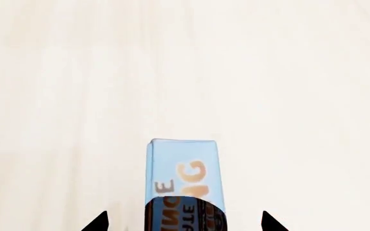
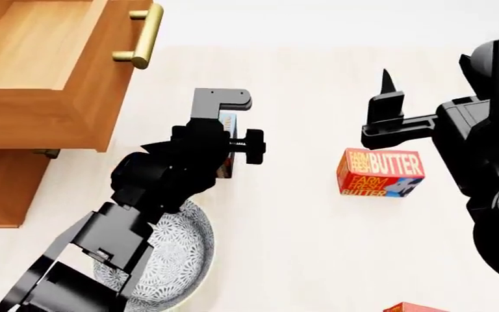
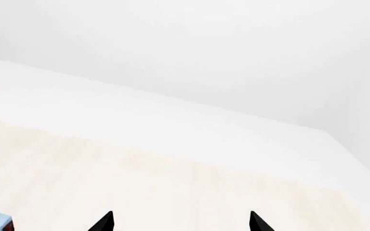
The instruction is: Put the chocolate pudding in the top drawer of the cabinet and close it.
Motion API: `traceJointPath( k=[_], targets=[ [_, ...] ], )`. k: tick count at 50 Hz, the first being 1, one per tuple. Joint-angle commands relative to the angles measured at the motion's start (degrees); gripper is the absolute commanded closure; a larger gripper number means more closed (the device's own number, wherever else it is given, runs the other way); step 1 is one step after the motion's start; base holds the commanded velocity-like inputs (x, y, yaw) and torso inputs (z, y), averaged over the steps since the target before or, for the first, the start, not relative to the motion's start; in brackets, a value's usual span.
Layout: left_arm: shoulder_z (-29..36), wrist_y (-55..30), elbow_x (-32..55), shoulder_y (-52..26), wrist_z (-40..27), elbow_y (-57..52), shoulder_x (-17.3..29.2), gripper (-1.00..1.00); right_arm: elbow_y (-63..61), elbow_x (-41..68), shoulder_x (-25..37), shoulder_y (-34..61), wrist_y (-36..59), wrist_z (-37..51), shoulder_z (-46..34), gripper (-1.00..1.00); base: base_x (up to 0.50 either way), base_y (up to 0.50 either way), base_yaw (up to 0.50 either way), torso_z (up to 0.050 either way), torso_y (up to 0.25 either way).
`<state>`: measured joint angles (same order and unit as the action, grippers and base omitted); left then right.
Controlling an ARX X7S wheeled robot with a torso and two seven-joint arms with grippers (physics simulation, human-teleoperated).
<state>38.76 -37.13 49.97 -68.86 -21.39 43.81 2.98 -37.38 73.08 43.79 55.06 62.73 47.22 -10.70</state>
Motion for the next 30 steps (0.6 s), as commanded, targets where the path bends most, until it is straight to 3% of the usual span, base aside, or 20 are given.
traceJointPath(
  k=[1, 5, 6, 30],
  targets=[
    [0.9, -0.4, 2.6, 2.3, 0.0, 0.6, 0.4, -1.0, -0.1, -0.2, 0.2, 0.0, -0.3, -0.1, -0.2, -1.0, 0.0, 0.0, 0.0, 0.0, 0.0],
    [1.1, -0.8, 2.9, 2.3, -0.4, -0.3, 0.6, -1.0, -0.2, -0.2, 0.2, 0.0, -0.4, -0.1, -0.3, -1.0, 0.0, 0.0, 0.0, 0.0, 0.0],
    [1.1, -0.9, 3.0, 2.3, -0.6, -0.4, 0.6, 1.0, -0.2, -0.2, 0.2, 0.0, -0.4, -0.1, -0.3, -1.0, 0.0, 0.0, 0.0, 0.0, 0.0],
    [1.1, -0.3, 4.2, 2.9, -2.0, -4.6, 2.0, 1.0, -0.1, 0.4, 0.4, 0.4, -0.6, 0.4, -0.5, -1.0, 0.0, 0.0, 0.0, 0.0, -0.001]
  ],
)
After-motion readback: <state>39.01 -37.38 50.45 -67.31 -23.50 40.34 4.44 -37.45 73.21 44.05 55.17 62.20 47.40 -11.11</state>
